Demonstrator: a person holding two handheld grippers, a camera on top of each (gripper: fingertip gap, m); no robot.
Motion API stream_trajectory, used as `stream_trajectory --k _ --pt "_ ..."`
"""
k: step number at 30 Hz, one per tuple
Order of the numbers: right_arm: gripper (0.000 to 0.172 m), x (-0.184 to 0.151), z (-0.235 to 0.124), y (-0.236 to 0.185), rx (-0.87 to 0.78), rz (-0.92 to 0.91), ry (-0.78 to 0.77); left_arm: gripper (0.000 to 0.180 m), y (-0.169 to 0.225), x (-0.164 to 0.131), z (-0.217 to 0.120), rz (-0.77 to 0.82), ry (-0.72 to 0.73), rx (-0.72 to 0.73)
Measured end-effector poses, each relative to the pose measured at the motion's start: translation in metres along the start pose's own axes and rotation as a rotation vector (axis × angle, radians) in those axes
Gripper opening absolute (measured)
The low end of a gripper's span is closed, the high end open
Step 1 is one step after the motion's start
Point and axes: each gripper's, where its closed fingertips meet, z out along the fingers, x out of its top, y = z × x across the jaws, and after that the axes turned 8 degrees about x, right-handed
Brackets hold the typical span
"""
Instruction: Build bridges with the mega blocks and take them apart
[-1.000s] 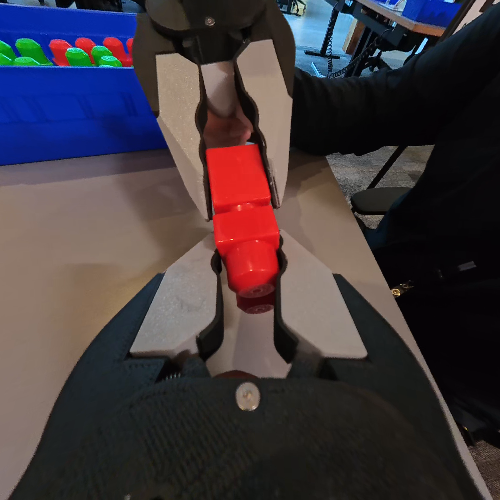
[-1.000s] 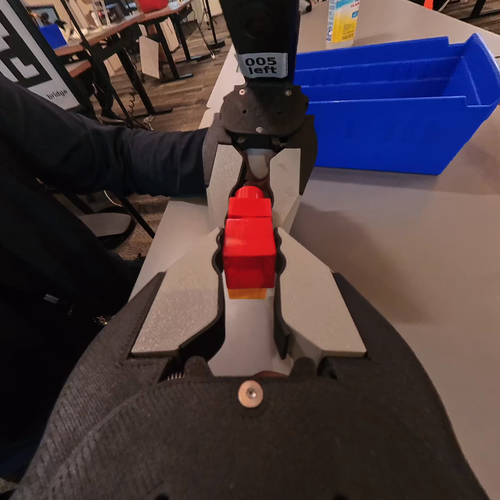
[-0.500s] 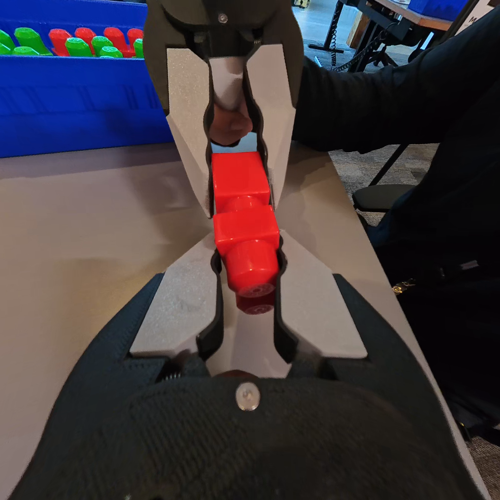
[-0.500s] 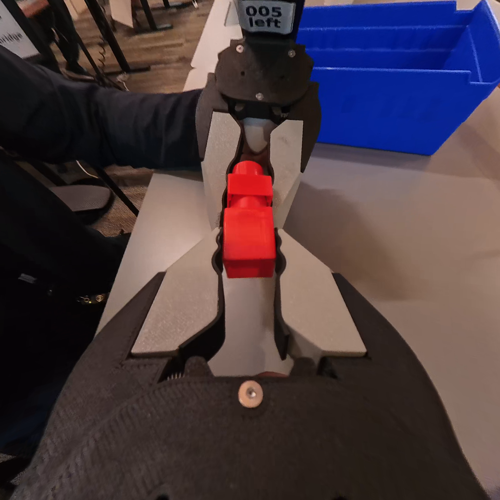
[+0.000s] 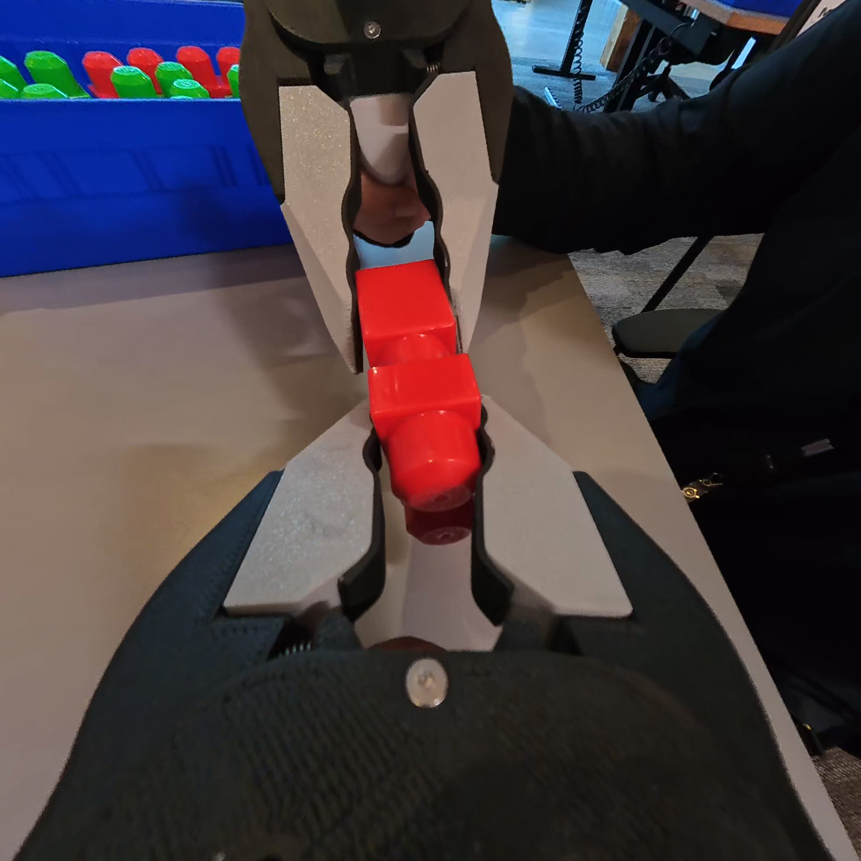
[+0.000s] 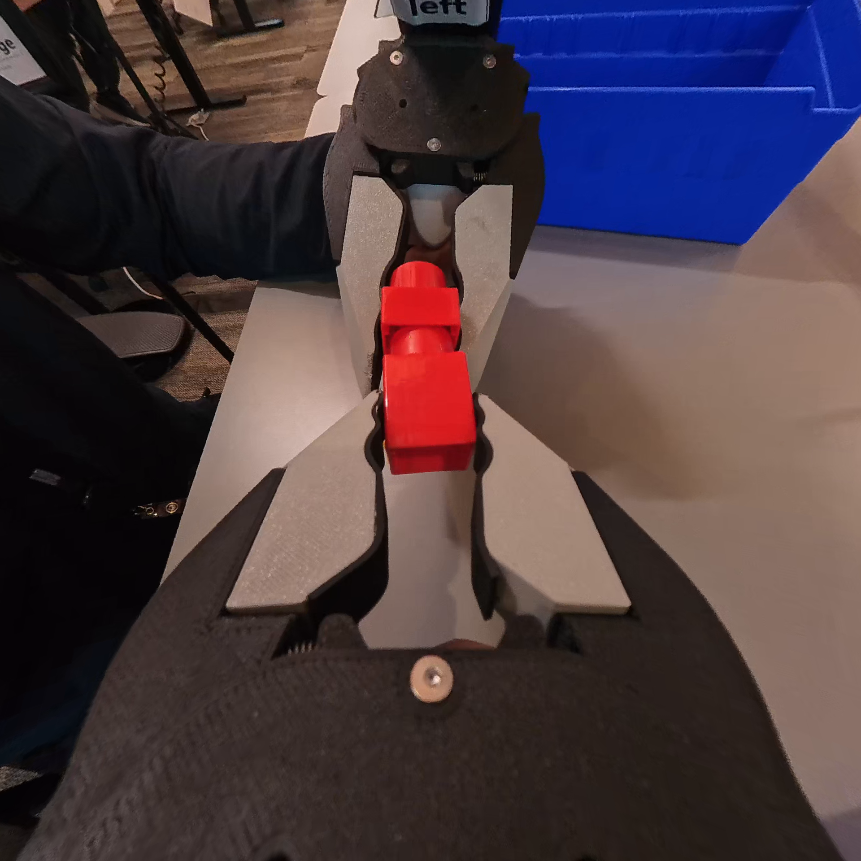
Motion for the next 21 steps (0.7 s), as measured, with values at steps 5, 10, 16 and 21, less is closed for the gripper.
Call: stream_trajectory --k 5,10,16,21 --pt "0.033 0.001 -0.001 0.0015 0.011 0.018 0.022 0.035 -0.0028 0.0 -0.0004 0.0 -0.004 0.018" --pt "0.033 0.0 -0.0014 0.0012 0.012 0.025 0.018 0.036 -0.0027 -0.0006 -0.0006 0.001 -0.01 0.019" --pt "0.032 0.0009 0.0009 -0.0002 0.026 0.037 0.031 0.036 -0.0034 -0.0017 -0.0008 0.004 -0.018 0.025" --pt "0.032 -0.0001 -0.0003 -0.0008 0.03 0.042 0.037 0.036 -0.0031 -0.0025 -0.001 0.013 -0.025 0.029"
